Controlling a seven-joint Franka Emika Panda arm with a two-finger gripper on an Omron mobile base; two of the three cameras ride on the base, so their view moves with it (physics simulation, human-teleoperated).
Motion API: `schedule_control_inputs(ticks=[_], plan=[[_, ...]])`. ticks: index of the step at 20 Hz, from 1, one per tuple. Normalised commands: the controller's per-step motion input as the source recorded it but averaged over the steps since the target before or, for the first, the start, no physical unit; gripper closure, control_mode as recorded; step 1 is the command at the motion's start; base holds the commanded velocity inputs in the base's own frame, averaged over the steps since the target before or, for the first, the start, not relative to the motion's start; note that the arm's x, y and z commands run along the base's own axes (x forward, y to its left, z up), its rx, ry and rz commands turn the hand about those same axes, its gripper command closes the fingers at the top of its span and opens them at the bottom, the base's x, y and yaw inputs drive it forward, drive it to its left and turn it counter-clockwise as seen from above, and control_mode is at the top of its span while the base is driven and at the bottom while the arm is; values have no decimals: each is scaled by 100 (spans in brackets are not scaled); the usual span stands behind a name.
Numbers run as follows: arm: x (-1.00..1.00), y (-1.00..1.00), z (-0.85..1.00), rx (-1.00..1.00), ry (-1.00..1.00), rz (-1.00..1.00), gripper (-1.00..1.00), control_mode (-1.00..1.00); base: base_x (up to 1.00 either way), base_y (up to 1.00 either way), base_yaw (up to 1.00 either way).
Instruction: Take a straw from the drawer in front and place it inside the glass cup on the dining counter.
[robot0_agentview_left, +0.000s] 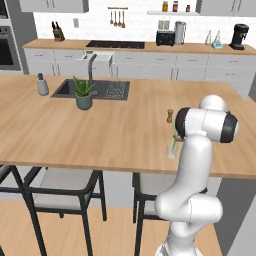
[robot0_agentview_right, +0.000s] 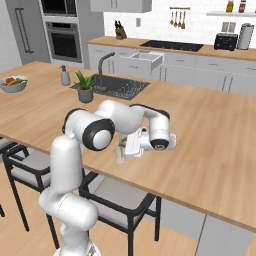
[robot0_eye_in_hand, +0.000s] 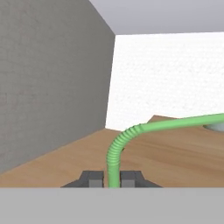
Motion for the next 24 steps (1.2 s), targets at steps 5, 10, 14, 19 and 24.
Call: schedule_control_inputs(ticks=[5, 10, 14, 19, 24], plan=[[-6, 0, -1, 0, -2, 0, -100, -100, 0, 0, 0], [0, 0, 0, 0, 0, 0, -100, -100, 0, 0, 0], [0, -6, -5, 0, 0, 0, -100, -100, 0, 0, 0], [-7, -1, -27, 0, 0, 0, -100, -100, 0, 0, 0], [0, 0, -24, 0, 0, 0, -100, -100, 0, 0, 0]])
